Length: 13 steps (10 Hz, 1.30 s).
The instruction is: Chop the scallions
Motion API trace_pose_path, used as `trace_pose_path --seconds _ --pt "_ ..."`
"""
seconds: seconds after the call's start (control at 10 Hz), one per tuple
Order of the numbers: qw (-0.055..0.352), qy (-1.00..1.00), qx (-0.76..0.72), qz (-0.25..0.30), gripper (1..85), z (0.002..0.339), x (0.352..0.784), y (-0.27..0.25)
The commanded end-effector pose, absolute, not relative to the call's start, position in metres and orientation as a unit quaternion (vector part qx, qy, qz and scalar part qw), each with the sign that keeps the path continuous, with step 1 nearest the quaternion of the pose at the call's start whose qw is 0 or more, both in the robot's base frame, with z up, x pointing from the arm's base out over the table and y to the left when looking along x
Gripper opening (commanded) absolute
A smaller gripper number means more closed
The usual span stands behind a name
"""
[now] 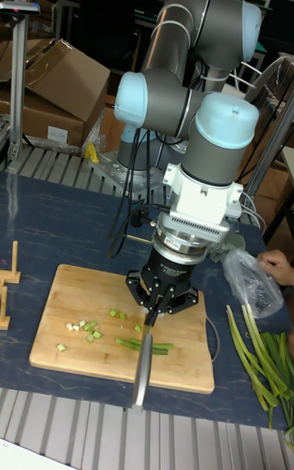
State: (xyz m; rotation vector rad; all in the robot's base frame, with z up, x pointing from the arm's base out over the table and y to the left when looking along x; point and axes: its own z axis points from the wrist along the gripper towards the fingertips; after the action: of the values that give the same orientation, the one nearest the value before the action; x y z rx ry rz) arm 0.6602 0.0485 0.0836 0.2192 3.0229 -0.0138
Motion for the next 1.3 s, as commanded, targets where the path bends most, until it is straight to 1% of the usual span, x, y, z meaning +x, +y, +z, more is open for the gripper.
trace_pose_path --seconds 0.0,0.6,0.9,1.2 --pt "0.06 0.995 0.074 -0.001 1.3 0.0779 0.6663 0.0485" --pt "0.062 0.995 0.074 -0.006 1.3 0.0732 0.6703 0.0481" --pt "0.058 0.995 0.075 -0.004 1.3 0.077 0.6724 0.0504" --pt "0.062 0.996 0.071 0.0 1.3 0.0693 0.6761 0.0489"
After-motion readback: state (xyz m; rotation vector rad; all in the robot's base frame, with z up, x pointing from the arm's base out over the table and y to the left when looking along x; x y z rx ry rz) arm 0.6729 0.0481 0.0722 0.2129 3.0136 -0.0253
